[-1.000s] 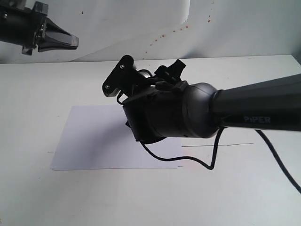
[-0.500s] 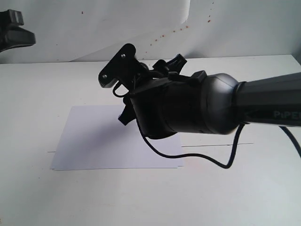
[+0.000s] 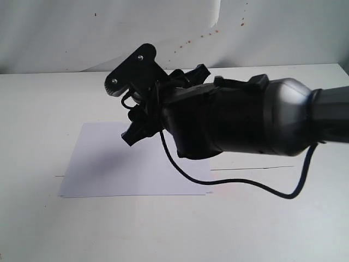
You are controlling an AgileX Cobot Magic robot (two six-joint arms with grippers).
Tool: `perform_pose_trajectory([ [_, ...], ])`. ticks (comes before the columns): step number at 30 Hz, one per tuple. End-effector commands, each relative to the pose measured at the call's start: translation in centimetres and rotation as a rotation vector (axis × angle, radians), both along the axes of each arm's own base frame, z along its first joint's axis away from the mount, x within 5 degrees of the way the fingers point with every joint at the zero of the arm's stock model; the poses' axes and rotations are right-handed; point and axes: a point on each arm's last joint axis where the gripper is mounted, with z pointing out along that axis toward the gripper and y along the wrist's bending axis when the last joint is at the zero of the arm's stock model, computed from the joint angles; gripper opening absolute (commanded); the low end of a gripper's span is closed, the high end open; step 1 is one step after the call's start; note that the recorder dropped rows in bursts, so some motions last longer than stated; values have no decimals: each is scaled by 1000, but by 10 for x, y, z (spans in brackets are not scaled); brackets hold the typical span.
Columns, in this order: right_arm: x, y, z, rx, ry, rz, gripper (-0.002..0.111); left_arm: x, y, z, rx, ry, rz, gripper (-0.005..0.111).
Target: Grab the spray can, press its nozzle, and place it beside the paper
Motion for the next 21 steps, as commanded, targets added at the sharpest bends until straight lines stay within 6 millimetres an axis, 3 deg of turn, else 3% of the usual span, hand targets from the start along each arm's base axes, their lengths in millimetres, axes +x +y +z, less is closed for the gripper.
perform_pose_trajectory([
  [1,-4,-2,26,40,-60,22,0,-39,1,-17,60,-75,54,0],
  [6,-8,-4,40,78,-83,31,0,-62,-11,-14,14,-130,-38,0],
  [11,-10,-3,46,113,-84,55,0,-74,-14,-14,87,-160,-67,0],
  [14,-11,-2,46,124,-81,56,0,-74,-12,-27,84,-132,-39,0],
  [18,-11,-1,46,131,-79,64,0,-74,-11,-61,-2,-31,-20,0],
  [21,-11,0,46,139,-76,73,0,-74,-8,-65,15,-36,11,0],
])
